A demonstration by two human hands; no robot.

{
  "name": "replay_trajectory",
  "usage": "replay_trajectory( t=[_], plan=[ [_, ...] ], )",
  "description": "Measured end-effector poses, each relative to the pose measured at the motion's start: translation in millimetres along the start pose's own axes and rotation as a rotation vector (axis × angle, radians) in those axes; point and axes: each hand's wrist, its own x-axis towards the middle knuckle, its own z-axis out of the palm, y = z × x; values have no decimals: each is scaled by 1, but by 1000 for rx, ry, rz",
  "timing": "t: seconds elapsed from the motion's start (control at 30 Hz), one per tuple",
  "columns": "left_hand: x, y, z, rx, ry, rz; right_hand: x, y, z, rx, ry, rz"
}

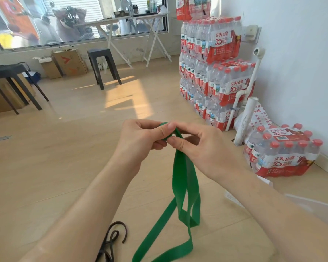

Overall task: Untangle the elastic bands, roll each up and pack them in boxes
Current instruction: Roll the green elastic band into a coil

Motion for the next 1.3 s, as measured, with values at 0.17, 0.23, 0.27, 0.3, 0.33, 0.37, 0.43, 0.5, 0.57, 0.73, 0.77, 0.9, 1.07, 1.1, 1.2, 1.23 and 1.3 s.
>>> replay_trajectory(
  t=[0.17, 0.23, 0.27, 0.3, 0.33, 0.37, 0.43, 0.5, 0.57, 0.73, 0.77, 0.9, 1.07, 1.1, 1.2, 1.23, 1.3],
  plan=[
    [-1, -4, 5, -86, 55, -2, 4, 2, 7, 86, 67, -20],
    [-3, -3, 6, -116, 37, 0, 6, 4, 6, 143, 84, -5],
    [-4, -3, 7, -135, 21, -5, 6, 4, 6, 177, 90, -1],
    [-4, -3, 7, -159, 7, -18, 6, 4, 5, 213, 102, 4],
    [-4, -3, 8, -184, -4, -36, 6, 4, 4, 249, 117, 8],
    [-4, -3, 10, -205, -15, -49, 7, 3, 3, 283, 128, 14],
    [-4, -3, 13, -217, -31, -43, 8, 4, 1, 360, 129, 43],
    [-5, -2, 13, -150, -57, 12, 10, 6, -1, 451, 109, 100],
    [-5, 2, 6, 24, -136, 102, 12, 9, -6, 511, 72, 155],
    [-5, 8, -8, 372, -308, 387, 15, 14, -18, 658, -42, 279],
    [-4, 6, -8, 429, -279, 438, 14, 14, -19, 689, -72, 301],
    [-1, 1, -6, 669, -168, 615, 14, 16, -17, 764, -166, 340],
    [-9, 2, -4, 740, -62, 661, 14, 15, -16, 738, -224, 392],
    [-9, 3, -5, 740, -65, 656, 13, 16, -16, 730, -242, 399],
    [-10, 4, -6, 727, -62, 614, 12, 17, -16, 729, -274, 409],
    [-10, 4, -7, 732, -55, 598, 12, 17, -16, 740, -283, 405],
    [-10, 4, -8, 745, -36, 586, 10, 15, -15, 727, -296, 382]
  ],
)
